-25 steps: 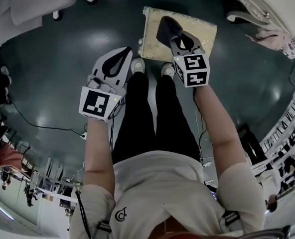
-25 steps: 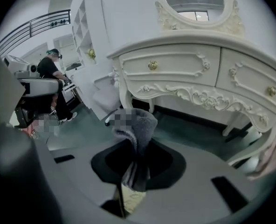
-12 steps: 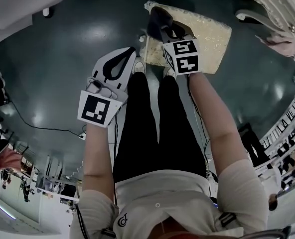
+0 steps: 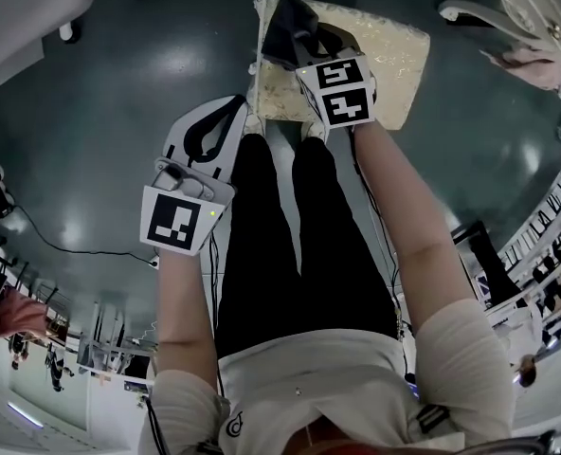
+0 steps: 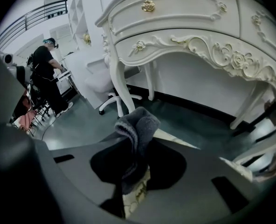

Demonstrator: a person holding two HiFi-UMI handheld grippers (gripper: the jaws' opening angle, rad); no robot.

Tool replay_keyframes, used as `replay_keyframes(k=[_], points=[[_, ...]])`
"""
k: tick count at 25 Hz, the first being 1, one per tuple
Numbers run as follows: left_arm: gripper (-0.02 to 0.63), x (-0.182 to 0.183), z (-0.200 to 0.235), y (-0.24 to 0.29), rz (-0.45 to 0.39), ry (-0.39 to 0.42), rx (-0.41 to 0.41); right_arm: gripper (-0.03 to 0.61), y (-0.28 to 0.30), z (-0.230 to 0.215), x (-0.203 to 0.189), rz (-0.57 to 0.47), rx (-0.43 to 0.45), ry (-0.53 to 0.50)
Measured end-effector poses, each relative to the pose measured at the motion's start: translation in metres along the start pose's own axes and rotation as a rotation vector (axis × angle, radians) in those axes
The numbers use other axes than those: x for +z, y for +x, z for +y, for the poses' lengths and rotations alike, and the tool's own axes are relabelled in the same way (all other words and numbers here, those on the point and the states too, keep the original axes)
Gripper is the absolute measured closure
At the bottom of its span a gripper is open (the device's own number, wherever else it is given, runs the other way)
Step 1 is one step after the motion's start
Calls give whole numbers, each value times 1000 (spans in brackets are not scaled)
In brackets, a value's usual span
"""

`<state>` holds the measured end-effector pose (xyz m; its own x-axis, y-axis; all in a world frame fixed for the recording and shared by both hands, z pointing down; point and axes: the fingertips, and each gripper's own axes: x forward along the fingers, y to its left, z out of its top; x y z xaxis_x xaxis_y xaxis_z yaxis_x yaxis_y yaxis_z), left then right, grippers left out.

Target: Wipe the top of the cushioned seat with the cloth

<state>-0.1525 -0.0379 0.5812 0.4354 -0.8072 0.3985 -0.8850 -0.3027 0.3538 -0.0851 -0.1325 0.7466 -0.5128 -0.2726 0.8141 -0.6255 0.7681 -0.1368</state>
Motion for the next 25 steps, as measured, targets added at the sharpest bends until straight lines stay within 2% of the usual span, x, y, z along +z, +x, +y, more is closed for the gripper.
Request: replay_keyframes(k=[4, 8, 15, 25], points=[[601, -1, -13, 2, 10, 0, -3, 495, -10, -17, -10, 9, -9, 32], [601, -7, -32, 9, 22, 9, -16, 495, -22, -37, -23, 0, -29, 22], [601, -19, -74, 32, 60, 39, -68, 495, -41, -74, -43, -13, -43, 47], [601, -16, -119, 76, 44, 43, -96, 495, -72, -139, -75, -3, -85, 58]])
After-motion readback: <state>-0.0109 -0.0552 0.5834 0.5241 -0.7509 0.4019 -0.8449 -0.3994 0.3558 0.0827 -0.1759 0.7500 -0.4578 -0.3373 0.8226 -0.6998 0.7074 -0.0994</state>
